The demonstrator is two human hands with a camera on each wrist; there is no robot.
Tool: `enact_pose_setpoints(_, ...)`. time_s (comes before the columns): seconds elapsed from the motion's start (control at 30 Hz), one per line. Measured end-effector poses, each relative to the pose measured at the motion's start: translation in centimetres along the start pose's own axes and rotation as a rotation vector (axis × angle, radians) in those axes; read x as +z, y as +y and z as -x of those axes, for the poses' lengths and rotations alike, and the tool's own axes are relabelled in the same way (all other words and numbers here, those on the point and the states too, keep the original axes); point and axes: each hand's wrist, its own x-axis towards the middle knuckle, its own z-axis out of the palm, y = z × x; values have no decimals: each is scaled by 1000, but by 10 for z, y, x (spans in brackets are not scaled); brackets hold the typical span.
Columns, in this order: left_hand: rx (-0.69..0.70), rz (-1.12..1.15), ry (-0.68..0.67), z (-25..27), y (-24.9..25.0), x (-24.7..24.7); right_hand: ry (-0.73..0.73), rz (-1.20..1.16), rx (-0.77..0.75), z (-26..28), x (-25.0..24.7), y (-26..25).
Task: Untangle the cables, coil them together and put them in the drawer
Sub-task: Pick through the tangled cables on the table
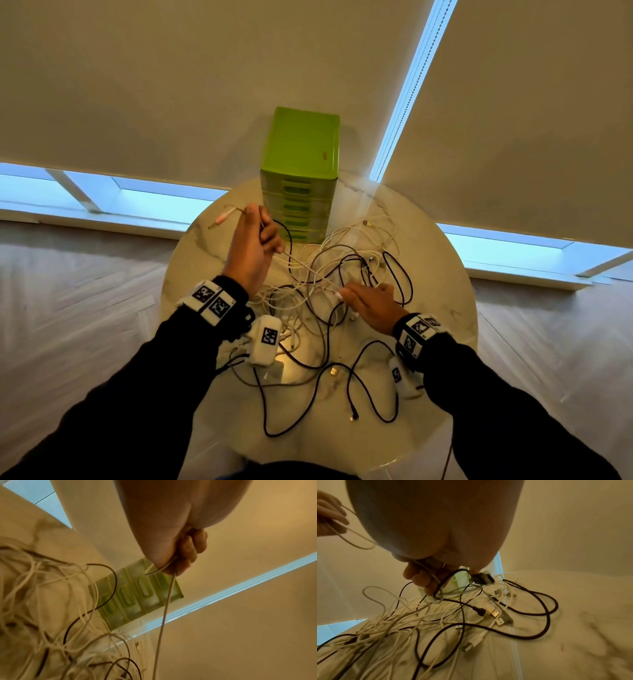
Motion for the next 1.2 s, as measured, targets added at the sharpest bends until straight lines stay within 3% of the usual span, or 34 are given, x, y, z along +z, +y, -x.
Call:
enact_pose_setpoints(0.17,166,-562,-88,16,-1,1,85,149,4,-19,-17,-16)
enact_pose_setpoints(0.23,147,-748,-169,22,-16,-1,202,105,-40,-28,-26,-38)
enact_pose_setpoints(0.33,25,-870,-209,31,-33,-8,329,-145,-170,-30,-34,-66)
enact_pose_setpoints(0.43,-35,-787,-224,40,-37,-4,312,-181,-310,-23,-37,-82)
enact_pose_setpoints(0.53,-42,-638,-172,46,-25,13,189,-279,-355,-11,-36,-93)
enact_pose_setpoints(0.7,-16,-539,-63,33,-27,14,141,-342,-273,-4,-21,-82)
enact_pose_setpoints(0.93,210,-560,11,21,-6,2,53,-175,-157,-17,-6,-38)
enact_pose_setpoints(1.07,214,-473,47,25,19,5,15,65,-79,-28,-4,-33)
enact_pose_setpoints(1.13,216,-484,7,26,22,-2,107,162,-83,-33,-7,-36)
enact_pose_setpoints(1.2,248,-532,-46,25,20,-15,292,23,-128,-35,-17,-42)
